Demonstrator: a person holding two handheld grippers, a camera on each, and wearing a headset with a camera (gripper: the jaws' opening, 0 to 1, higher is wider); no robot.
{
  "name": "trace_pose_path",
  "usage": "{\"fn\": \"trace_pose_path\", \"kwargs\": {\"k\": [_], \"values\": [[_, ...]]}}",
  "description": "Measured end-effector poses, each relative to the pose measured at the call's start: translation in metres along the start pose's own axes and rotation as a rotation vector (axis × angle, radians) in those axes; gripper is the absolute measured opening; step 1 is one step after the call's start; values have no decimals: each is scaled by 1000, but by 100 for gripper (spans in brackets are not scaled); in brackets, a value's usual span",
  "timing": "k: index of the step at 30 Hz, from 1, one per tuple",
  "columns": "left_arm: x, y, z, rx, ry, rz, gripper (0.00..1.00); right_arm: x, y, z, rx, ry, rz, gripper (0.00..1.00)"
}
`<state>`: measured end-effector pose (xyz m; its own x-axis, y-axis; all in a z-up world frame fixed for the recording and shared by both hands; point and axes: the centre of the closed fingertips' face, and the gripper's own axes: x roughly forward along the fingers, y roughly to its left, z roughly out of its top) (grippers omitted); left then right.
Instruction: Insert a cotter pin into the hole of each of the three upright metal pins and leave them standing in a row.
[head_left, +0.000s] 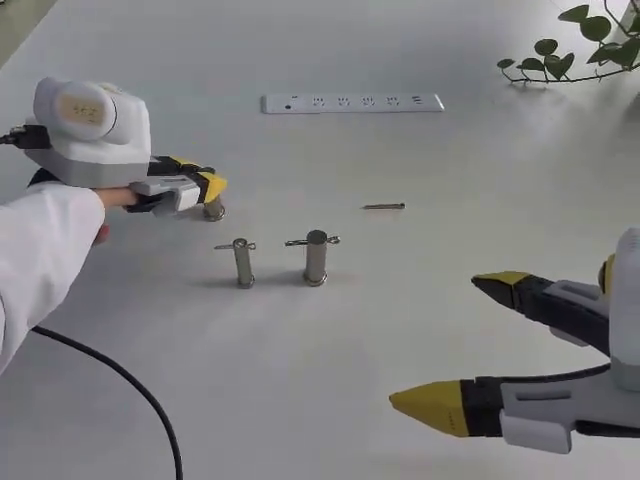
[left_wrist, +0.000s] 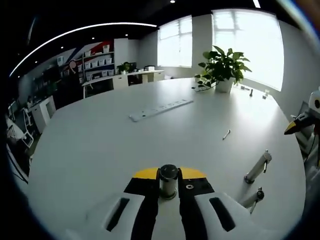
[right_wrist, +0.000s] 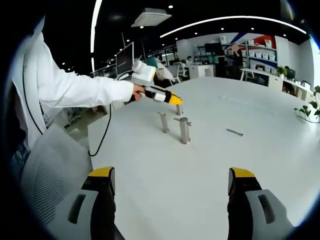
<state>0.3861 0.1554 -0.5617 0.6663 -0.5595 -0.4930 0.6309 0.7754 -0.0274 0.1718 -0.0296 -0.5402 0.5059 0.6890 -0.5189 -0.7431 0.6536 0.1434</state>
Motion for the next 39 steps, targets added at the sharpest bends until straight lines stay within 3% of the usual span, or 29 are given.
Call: {"fn": "trace_pose_path", "kwargs": {"k": [9,13,18,20,24,26,29,39], "values": [[1,0,-1,35,0,6,12,0,1,1,-3,-3,2,92],[1,1,-1,15,-16,29,11,0,0,1,0,-3,-1,92],[1,1,0,27,7,46,11,1,3,1,-2,-1,8,92],[-1,3,0,59,32,58,11,0,3,4,-4,-14,8,92],[-11,8,9,12,1,74,10,-1,2,6,-4,-23,9,92],[-18,9,16,29,-4,79,10,0,2,6,-7,-22,8,91],[-29,5,26,106,5,73,10,0,3,6,-9,-24,12,91],[-64,-33,42,163,-2,-1,11,-3,-1,10,-10,-39,-2,91]]}}
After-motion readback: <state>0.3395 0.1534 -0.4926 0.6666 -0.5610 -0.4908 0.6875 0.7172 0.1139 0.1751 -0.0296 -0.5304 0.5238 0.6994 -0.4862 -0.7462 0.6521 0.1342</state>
